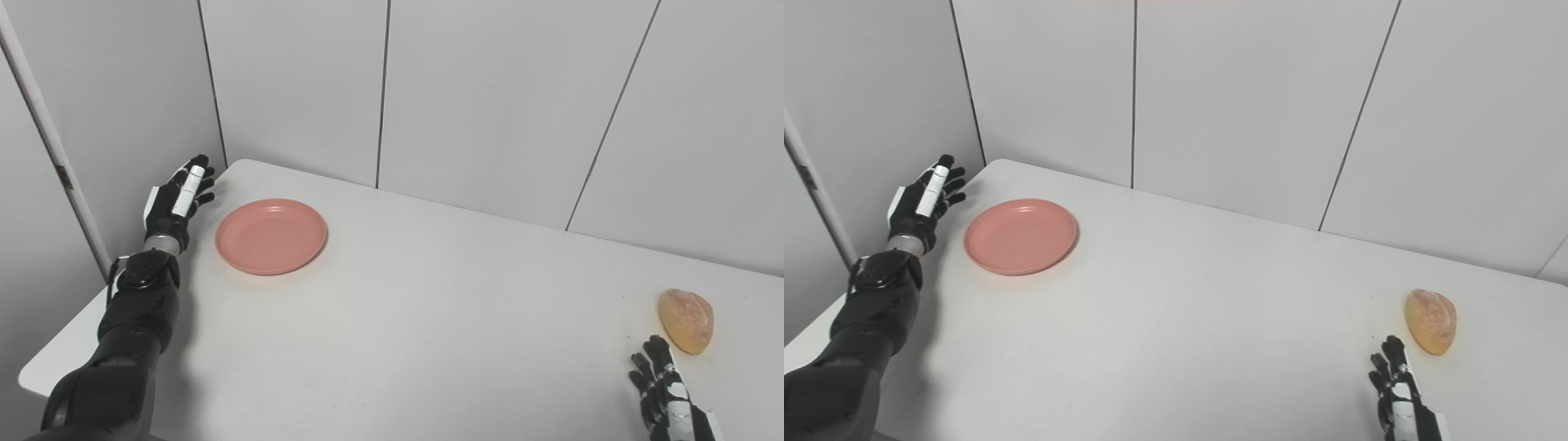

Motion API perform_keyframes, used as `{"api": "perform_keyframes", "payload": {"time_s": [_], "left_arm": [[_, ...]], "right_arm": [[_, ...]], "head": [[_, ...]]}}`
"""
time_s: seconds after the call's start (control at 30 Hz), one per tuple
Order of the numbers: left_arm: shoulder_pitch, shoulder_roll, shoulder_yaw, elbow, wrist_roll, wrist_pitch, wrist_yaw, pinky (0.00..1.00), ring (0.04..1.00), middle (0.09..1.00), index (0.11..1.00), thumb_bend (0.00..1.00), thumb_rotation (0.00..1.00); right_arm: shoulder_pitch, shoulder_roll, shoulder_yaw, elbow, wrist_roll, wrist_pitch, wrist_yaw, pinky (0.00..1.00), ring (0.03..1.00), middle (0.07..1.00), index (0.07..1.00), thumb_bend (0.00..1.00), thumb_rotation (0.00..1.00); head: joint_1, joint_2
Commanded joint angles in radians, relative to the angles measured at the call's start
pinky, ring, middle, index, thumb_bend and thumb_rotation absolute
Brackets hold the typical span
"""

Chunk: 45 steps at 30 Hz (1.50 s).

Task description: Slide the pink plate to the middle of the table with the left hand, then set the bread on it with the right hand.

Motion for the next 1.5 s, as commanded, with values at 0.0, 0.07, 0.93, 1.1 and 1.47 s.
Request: {"api": "perform_keyframes", "payload": {"time_s": [0.0, 0.07, 0.93, 1.1, 1.47], "left_arm": [[-0.069, 0.011, -0.008, -0.01, -0.01, -0.038, -0.021, 0.84, 0.869, 0.836, 0.846, 0.84, 0.76], [-0.072, 0.009, -0.024, 0.022, 0.004, -0.053, -0.028, 0.83, 0.865, 0.833, 0.849, 0.86, 0.77], [-0.108, -0.062, -0.075, 0.162, -0.02, -0.107, -0.098, 0.81, 0.856, 0.828, 0.843, 0.91, 0.77], [-0.101, -0.074, -0.08, 0.149, -0.027, -0.124, -0.128, 0.77, 0.844, 0.819, 0.837, 0.94, 0.78], [-0.059, -0.124, -0.072, 0.061, -0.065, -0.099, -0.172, 0.78, 0.849, 0.835, 0.84, 0.9, 0.75]], "right_arm": [[0.047, -0.004, -0.005, 0.027, -0.011, 0.018, -0.007, 0.98, 0.968, 0.996, 0.976, 0.8, 0.97], [0.049, -0.004, -0.004, 0.02, -0.013, 0.021, -0.007, 0.98, 0.966, 0.995, 0.973, 0.8, 0.97], [0.072, 0.004, 0.004, -0.045, -0.035, 0.073, -0.015, 0.97, 0.949, 0.991, 0.976, 0.8, 0.97], [0.071, 0.006, 0.005, -0.05, -0.036, 0.082, -0.016, 0.97, 0.94, 0.988, 0.973, 0.79, 0.97], [0.071, 0.008, 0.01, -0.053, -0.047, 0.088, -0.014, 0.96, 0.935, 0.987, 0.975, 0.79, 0.98]], "head": [[-0.005, 0.003], [-0.007, 0.006], [-0.034, 0.027], [-0.036, 0.029], [-0.04, 0.033]]}}
